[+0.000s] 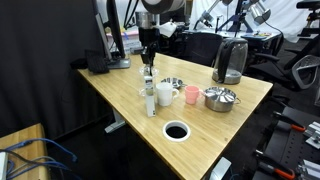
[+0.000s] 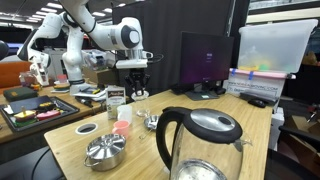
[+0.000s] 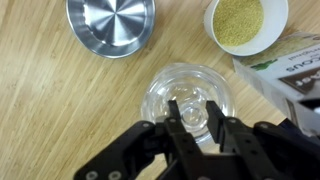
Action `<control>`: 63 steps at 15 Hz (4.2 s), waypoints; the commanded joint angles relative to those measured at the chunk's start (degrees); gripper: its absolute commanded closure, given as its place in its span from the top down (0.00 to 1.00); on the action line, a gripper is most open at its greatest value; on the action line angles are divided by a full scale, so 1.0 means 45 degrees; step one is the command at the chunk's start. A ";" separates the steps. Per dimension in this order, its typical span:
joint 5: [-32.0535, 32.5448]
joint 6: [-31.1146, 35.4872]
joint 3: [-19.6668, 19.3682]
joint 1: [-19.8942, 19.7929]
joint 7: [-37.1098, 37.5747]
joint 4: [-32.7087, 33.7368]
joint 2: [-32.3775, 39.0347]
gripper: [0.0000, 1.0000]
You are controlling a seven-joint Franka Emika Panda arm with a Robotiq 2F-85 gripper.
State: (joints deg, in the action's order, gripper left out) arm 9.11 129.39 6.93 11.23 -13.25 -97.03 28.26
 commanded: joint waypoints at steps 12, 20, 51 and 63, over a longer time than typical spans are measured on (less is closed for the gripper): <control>0.0316 -0.0617 -0.0001 0.0253 0.0135 0.1523 0.0919 0.08; 0.0532 -0.1291 -0.0127 0.0271 0.0116 0.2284 0.1446 0.08; 0.0441 -0.2253 -0.0019 0.0212 0.0018 0.3229 0.2181 0.52; 0.0401 -0.2893 0.0098 0.0169 -0.0488 0.3490 0.2307 0.12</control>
State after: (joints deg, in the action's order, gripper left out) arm 10.92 119.89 6.70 12.23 -13.54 -84.03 37.17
